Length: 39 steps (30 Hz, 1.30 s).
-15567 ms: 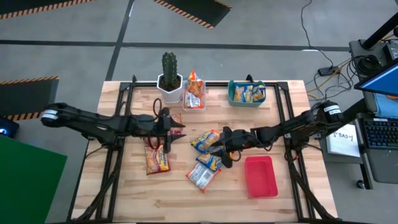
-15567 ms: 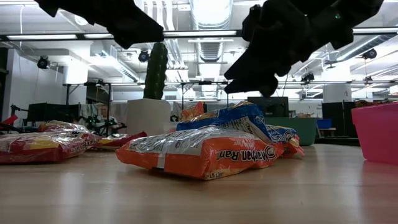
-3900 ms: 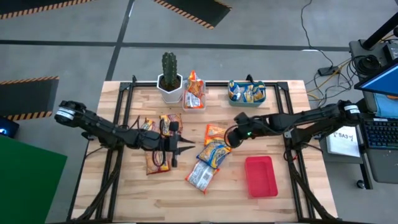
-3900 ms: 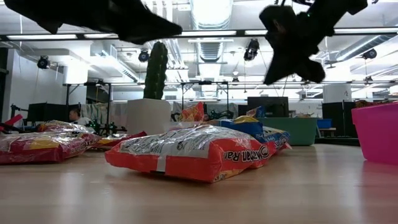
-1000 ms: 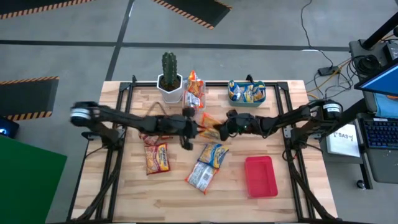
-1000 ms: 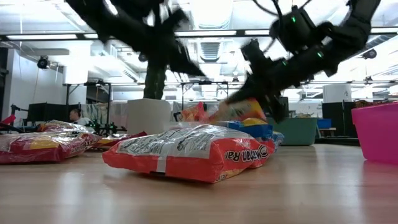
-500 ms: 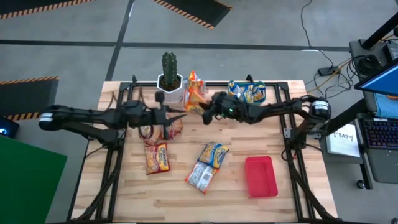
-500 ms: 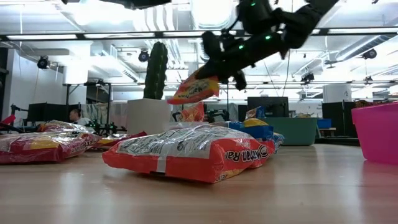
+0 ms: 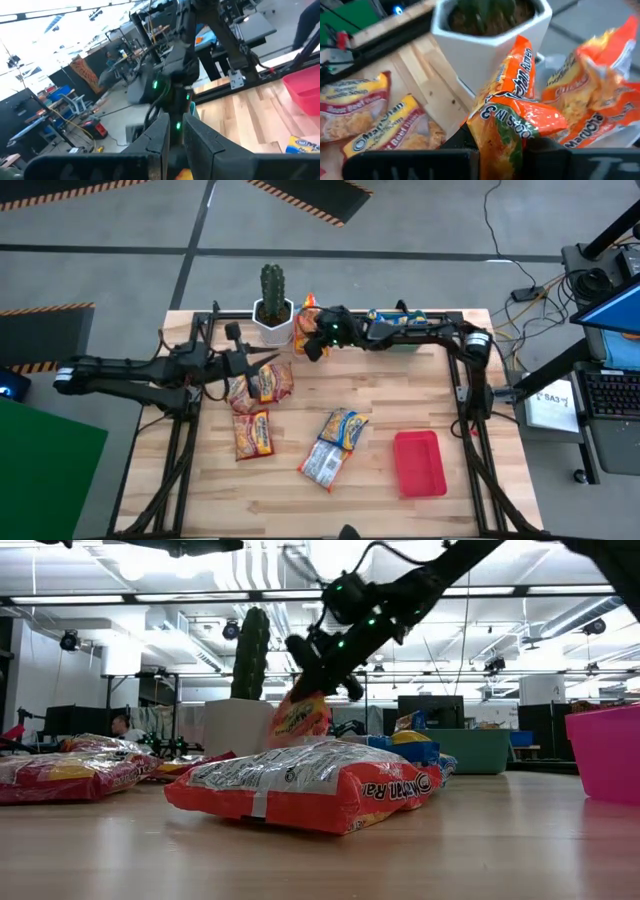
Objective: Sort Maruchan noodles
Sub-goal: Put the orange noodle pack into the transparent bin
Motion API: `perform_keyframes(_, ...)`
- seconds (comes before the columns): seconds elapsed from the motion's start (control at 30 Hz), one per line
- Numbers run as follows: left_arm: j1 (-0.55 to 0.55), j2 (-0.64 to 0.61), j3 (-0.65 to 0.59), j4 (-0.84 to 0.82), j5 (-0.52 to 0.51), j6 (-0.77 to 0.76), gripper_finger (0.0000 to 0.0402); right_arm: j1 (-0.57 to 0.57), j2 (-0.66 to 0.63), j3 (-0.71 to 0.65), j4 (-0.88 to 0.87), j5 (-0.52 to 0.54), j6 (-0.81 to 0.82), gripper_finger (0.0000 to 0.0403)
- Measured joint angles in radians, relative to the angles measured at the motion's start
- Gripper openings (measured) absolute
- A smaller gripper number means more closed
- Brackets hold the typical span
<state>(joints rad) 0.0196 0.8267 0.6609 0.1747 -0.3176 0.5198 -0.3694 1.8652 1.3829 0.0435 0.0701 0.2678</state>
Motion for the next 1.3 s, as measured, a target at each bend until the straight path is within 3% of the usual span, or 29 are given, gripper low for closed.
perform_keyframes(0.17, 0.000, -0.019, -0.007, -0.004, 0.001, 0.000, 0.0037, -0.023, 0.081, 0.115, -0.176, -0.002, -0.006, 0.0033)
perform_keyframes(0.4, 0.000, -0.011, -0.008, 0.005, 0.003, 0.000, 0.0037, -0.034, 0.146, 0.162, -0.195, 0.018, -0.007, 0.0045)
perform_keyframes(0.77, 0.000, -0.010, -0.008, 0.007, 0.005, 0.000, 0.0037, -0.042, 0.126, 0.201, -0.293, 0.096, -0.019, 0.0153)
perform_keyframes(0.97, 0.000, -0.009, -0.008, 0.006, 0.005, 0.000, 0.0037, -0.044, 0.066, 0.231, -0.400, 0.192, -0.017, 0.0181)
perform_keyframes(1.13, 0.000, -0.009, -0.008, 0.007, 0.005, 0.000, 0.0037, -0.044, 0.020, 0.235, -0.415, 0.223, -0.016, 0.0155)
perform_keyframes(1.3, 0.000, -0.009, -0.008, 0.007, 0.004, 0.000, 0.0037, -0.044, 0.019, 0.233, -0.421, 0.219, -0.029, 0.0078)
